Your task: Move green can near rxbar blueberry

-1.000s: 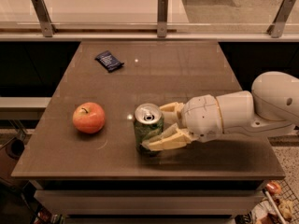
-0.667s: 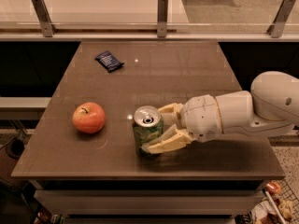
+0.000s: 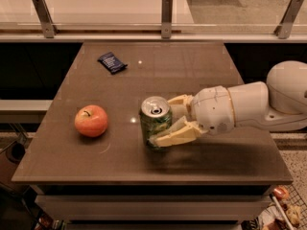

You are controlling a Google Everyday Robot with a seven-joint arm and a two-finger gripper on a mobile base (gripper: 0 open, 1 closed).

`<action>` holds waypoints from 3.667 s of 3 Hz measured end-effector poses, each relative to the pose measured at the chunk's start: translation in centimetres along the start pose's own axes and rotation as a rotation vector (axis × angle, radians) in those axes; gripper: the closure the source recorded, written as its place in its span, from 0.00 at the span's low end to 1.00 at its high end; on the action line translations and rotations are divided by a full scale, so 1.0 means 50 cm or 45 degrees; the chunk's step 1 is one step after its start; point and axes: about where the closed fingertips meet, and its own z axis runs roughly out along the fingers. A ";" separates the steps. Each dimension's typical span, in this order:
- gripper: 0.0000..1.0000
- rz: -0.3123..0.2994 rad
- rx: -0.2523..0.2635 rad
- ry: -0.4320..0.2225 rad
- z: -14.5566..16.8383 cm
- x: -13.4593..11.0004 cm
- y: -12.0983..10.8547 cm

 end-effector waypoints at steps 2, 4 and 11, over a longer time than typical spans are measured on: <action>1.00 -0.022 0.167 0.047 -0.086 -0.118 -0.119; 1.00 -0.085 0.366 0.016 -0.108 -0.222 -0.267; 1.00 0.225 0.539 0.207 -0.010 -0.096 -0.608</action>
Offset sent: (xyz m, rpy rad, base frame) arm 0.0863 -0.0394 0.1251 -0.0401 -0.1063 -0.2090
